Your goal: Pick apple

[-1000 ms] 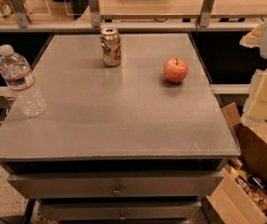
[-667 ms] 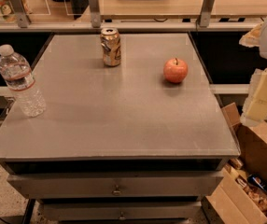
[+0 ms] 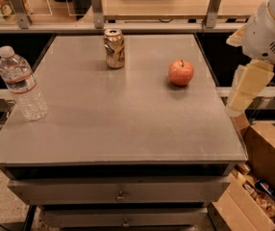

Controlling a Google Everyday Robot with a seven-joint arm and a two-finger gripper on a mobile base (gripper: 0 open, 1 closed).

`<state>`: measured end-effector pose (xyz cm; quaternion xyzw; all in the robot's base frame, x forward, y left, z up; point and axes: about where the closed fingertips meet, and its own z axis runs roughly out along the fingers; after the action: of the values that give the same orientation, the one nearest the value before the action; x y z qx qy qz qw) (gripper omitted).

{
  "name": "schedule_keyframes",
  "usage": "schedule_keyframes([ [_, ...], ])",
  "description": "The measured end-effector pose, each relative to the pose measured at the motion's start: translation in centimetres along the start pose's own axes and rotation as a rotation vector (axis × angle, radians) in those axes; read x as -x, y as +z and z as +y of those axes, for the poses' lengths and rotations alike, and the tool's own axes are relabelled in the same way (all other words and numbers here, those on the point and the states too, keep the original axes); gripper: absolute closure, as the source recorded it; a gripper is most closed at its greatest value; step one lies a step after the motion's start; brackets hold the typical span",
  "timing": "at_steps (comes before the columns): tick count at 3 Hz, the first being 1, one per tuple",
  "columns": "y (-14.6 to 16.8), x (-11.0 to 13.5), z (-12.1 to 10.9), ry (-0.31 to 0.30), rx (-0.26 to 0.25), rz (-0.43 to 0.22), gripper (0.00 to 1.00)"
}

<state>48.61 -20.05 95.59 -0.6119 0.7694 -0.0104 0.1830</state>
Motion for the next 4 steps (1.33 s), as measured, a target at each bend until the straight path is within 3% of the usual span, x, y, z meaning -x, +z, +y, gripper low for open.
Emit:
schedule_keyframes([
  [4, 10.7, 4.2, -9.5, 0.114, -0.089, -0.244, 0.0],
])
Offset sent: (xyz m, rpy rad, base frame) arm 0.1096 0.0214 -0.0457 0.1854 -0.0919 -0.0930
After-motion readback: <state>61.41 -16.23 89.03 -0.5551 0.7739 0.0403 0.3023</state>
